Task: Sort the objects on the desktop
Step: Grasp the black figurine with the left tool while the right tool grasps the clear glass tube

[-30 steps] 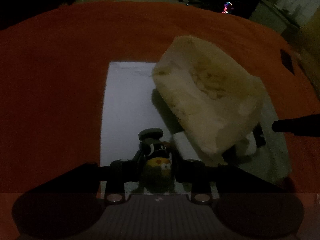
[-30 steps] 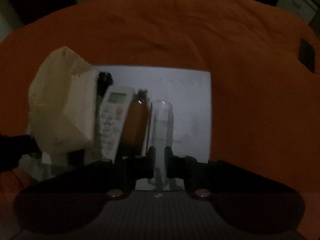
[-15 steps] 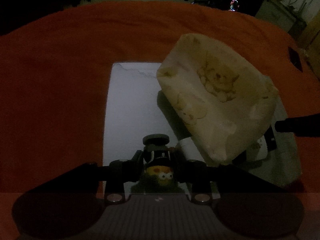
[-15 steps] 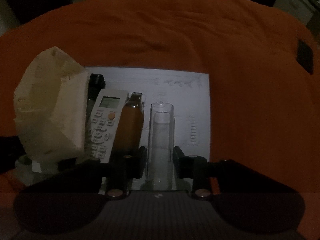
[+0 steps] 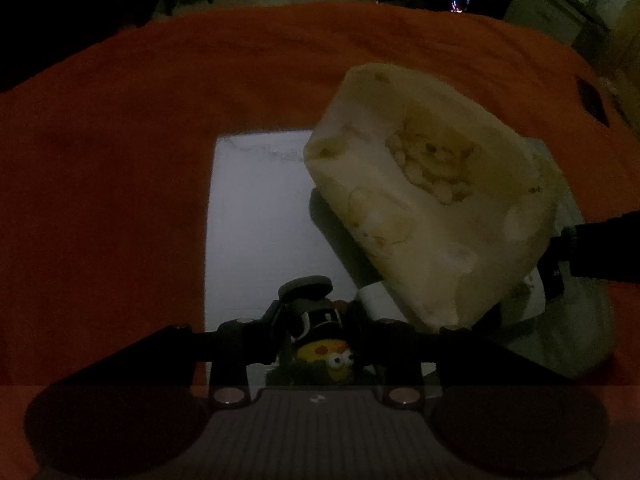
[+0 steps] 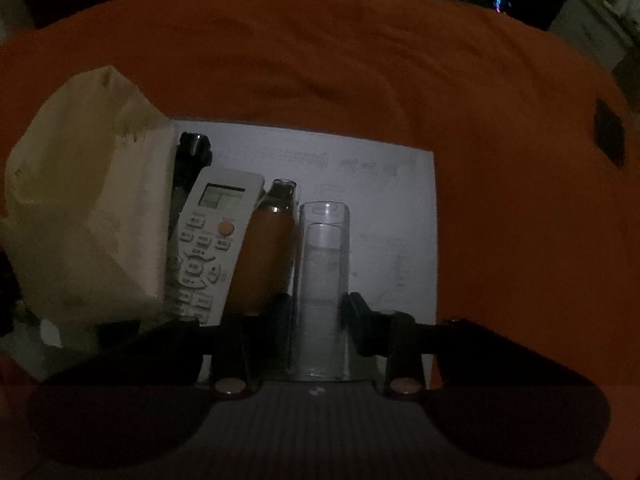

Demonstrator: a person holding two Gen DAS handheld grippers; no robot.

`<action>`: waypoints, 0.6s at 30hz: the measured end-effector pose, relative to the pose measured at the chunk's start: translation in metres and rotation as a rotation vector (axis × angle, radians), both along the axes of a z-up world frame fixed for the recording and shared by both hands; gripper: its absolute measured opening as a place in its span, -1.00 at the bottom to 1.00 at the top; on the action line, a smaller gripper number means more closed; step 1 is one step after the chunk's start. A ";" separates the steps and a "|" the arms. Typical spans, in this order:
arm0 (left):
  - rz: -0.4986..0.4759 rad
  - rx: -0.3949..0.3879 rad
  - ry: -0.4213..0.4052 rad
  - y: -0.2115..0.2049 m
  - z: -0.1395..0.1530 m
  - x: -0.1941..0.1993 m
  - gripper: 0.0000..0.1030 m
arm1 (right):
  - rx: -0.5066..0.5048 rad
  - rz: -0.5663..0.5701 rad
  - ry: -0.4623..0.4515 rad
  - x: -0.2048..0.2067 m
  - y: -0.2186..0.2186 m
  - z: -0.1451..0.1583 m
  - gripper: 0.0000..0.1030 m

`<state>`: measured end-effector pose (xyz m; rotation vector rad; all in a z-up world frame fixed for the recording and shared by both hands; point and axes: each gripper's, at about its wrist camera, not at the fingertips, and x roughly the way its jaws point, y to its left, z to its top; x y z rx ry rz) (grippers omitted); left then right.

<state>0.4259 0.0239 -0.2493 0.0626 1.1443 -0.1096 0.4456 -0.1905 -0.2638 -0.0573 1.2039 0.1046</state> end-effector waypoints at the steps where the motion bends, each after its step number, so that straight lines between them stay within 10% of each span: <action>1: -0.003 0.004 -0.006 -0.001 0.001 -0.001 -0.47 | 0.010 -0.010 -0.001 0.000 -0.001 0.002 -0.37; 18: -0.056 0.022 -0.036 -0.004 0.010 -0.003 -0.56 | 0.065 -0.102 0.004 -0.020 -0.011 0.014 -0.37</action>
